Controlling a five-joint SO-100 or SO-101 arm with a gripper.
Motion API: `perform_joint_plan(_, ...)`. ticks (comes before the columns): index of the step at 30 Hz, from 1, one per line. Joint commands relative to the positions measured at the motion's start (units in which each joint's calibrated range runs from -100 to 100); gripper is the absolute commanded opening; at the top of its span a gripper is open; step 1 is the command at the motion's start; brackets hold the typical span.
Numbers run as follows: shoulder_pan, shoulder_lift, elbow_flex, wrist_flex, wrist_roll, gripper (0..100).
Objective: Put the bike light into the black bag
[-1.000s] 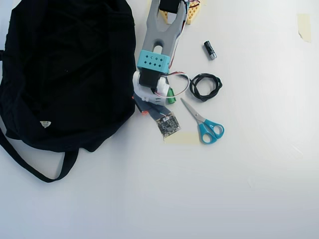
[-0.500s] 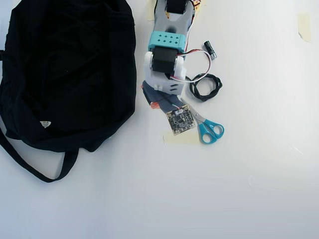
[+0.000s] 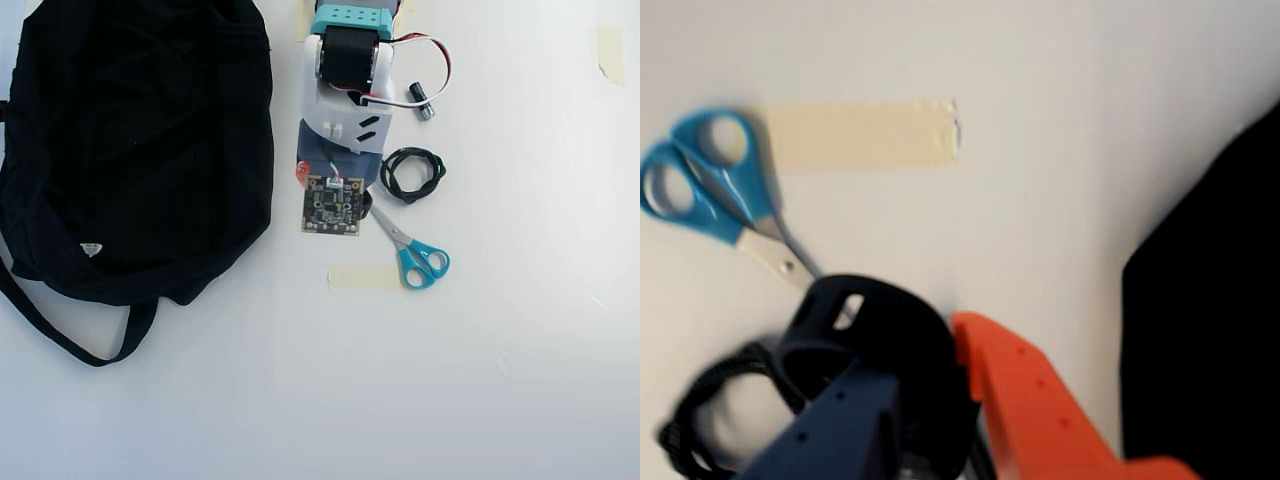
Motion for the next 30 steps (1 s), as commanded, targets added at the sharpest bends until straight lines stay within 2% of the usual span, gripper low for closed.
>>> perform_joint_plan(1,0.39,-5.53,-1.79,0.77,-5.39,2)
perform_joint_plan(7,5.25,-5.94,-2.23,0.69,-9.48,2)
perform_joint_plan(13,15.34,-5.78,-1.88,0.69,-13.73,2)
perform_joint_plan(21,25.89,-5.86,-0.62,0.77,-13.52,2)
perform_joint_plan(30,42.27,-4.62,0.55,0.43,-13.36,2)
